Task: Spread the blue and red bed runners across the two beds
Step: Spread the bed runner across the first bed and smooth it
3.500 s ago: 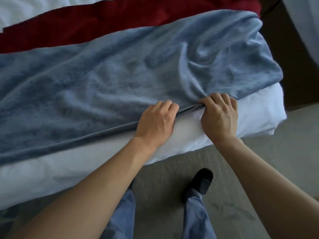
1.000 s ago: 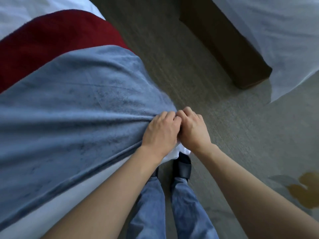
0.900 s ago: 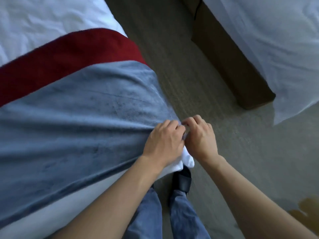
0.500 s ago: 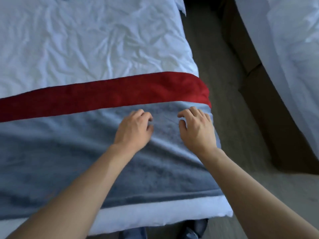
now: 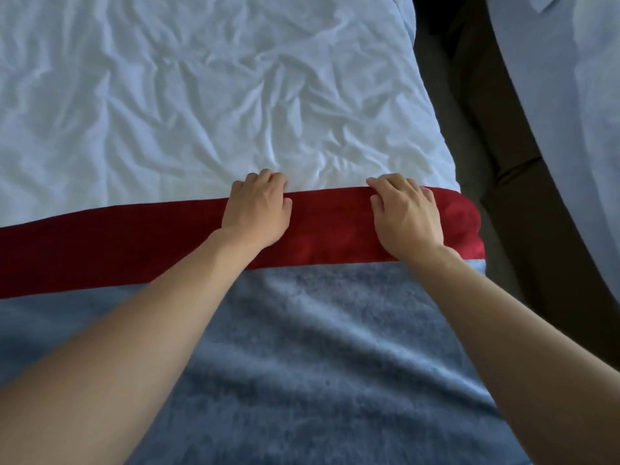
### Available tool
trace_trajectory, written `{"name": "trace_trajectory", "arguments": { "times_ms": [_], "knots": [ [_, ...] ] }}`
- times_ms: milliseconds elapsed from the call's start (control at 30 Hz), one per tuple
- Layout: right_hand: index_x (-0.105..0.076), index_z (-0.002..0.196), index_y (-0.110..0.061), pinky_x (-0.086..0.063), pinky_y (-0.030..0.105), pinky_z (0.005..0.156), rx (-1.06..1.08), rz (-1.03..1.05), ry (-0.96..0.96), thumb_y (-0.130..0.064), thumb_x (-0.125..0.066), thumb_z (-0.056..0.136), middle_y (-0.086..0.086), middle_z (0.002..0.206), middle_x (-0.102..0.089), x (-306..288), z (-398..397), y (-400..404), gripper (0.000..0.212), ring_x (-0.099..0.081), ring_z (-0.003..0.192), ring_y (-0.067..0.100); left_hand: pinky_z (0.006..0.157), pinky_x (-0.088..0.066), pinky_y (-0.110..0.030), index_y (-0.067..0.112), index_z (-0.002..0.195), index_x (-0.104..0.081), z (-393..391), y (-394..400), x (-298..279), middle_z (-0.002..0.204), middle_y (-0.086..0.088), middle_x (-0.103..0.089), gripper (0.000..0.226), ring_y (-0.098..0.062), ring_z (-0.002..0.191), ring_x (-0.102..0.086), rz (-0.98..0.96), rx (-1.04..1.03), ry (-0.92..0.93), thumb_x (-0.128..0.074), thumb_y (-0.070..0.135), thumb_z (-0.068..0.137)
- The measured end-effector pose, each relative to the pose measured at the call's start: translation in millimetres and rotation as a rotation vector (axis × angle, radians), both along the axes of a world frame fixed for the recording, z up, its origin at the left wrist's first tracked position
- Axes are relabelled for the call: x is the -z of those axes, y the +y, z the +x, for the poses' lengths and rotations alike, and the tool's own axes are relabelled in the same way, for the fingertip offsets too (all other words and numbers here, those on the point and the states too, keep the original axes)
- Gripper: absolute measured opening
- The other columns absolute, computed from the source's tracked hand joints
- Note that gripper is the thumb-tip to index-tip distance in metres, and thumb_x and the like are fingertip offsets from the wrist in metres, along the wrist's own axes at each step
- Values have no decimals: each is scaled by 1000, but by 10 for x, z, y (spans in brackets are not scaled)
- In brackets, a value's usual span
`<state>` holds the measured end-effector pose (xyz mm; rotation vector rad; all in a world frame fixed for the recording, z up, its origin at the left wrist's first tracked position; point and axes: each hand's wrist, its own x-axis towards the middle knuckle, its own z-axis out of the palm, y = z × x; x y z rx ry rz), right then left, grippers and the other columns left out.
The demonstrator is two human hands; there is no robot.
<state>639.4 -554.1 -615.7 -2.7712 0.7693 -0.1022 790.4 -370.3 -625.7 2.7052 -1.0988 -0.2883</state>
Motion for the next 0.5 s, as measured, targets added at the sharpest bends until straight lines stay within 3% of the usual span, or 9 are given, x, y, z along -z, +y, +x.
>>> {"name": "trace_trajectory", "arguments": {
  "times_ms": [100,200,300,400,500],
  "knots": [
    [-57,134,-19,-35,44,105,10,1,110,-25,-48,99,6,130,-60,69,120,-147,36,-52,119,29,88,-36,-39,15,108,-62,107,-109,97,109,-3,-62,21,-27,102,-56,-6,10,21,-51,27,96],
    [-62,122,-17,-34,42,105,-41,26,220,-24,-57,91,7,118,-63,49,226,-243,32,-53,113,30,88,-32,-38,20,100,-64,147,-224,91,99,1,-65,16,-24,95,-59,38,59,124,-56,33,93],
    [-67,103,-16,-34,37,101,-66,16,192,-16,-59,85,3,100,-67,10,309,-334,20,-57,100,27,93,-34,-40,19,100,-64,201,-359,74,100,0,-66,15,-24,93,-62,47,103,133,-57,30,94],
    [-68,101,-16,-34,36,98,-13,2,104,-15,-58,88,2,100,-66,35,413,-405,17,-58,97,25,90,-34,-40,20,97,-65,339,-475,54,99,0,-66,12,-26,90,-63,-2,38,61,-60,30,93],
    [-67,98,-18,-33,35,95,-14,60,132,-16,-57,84,0,97,-69,88,457,-515,18,-60,94,25,91,-34,-40,23,100,-66,341,-656,61,99,1,-68,15,-25,93,-64,35,58,100,-60,33,91]
  ]
}}
